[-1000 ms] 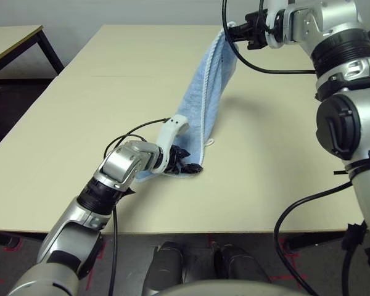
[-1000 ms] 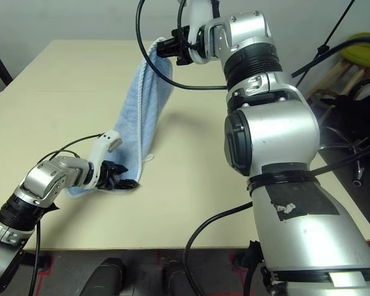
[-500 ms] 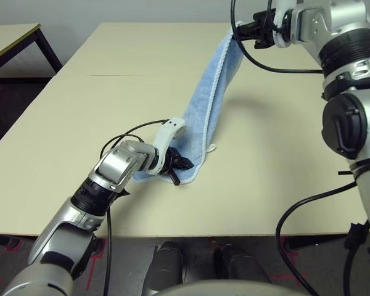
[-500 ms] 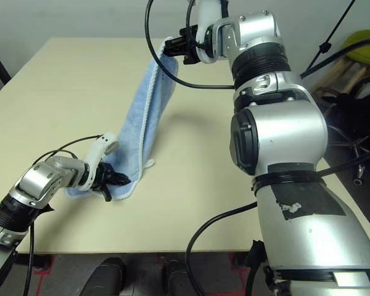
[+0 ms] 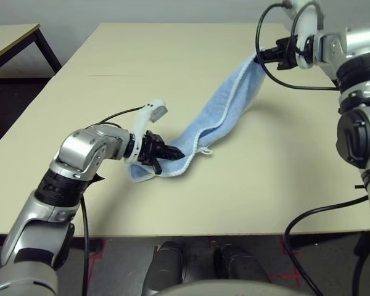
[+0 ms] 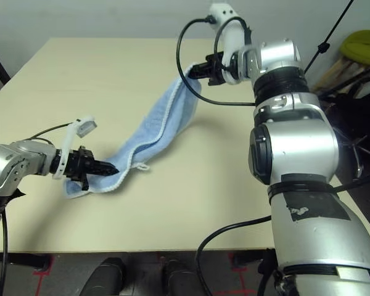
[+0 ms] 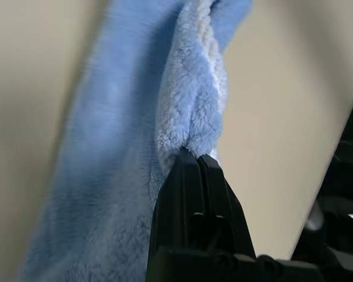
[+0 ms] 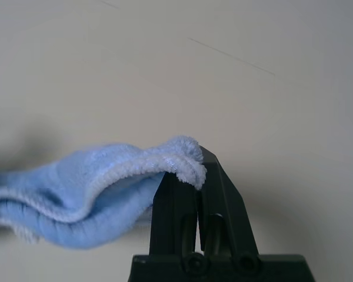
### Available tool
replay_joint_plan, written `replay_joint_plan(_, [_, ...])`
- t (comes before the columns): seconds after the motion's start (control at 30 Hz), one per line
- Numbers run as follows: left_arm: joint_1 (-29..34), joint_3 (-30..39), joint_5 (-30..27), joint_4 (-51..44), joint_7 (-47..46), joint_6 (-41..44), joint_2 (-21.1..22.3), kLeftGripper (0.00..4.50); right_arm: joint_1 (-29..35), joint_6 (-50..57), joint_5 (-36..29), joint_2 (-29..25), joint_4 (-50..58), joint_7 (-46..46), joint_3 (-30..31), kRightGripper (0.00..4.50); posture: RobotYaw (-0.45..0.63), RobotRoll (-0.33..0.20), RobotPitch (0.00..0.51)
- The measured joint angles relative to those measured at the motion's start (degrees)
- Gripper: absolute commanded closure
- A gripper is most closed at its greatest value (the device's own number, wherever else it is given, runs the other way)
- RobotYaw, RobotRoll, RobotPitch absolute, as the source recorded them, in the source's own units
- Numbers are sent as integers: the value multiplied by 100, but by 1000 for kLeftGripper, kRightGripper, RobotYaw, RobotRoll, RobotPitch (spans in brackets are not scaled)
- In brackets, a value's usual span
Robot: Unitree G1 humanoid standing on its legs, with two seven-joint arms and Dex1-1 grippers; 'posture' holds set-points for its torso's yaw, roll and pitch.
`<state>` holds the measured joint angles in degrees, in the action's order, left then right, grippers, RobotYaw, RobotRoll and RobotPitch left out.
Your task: Fold the towel and set it aside.
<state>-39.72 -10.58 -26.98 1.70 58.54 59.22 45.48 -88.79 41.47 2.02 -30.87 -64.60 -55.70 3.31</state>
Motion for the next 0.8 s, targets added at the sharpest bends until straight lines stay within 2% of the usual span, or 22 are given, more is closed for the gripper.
replay_joint_plan(0.27, [-839,-222,984,1888,603,-1692,248,4466,195,376,2,-75,530,-336,124,4500,87,0,73])
replay_joint_plan(0.37, [-1038,-288,1326,2550,732,-2177,180,4466,314,657,-21,-114,936,-576,239,4500,88,0,68])
replay_joint_plan(0.57, [-1105,-297,1677,3195,861,-2607,-22,4466,805,1308,-227,-231,2127,-932,413,4500,88,0,72])
replay_joint_plan(0.67, [-1005,-292,1804,3381,831,-2738,-69,3789,1201,1619,-349,-273,2599,-966,466,4500,91,0,75])
replay_joint_plan(0.8, [-791,-270,1929,3504,681,-2850,-90,2451,1370,1873,-448,-333,2968,-970,494,4500,101,0,77])
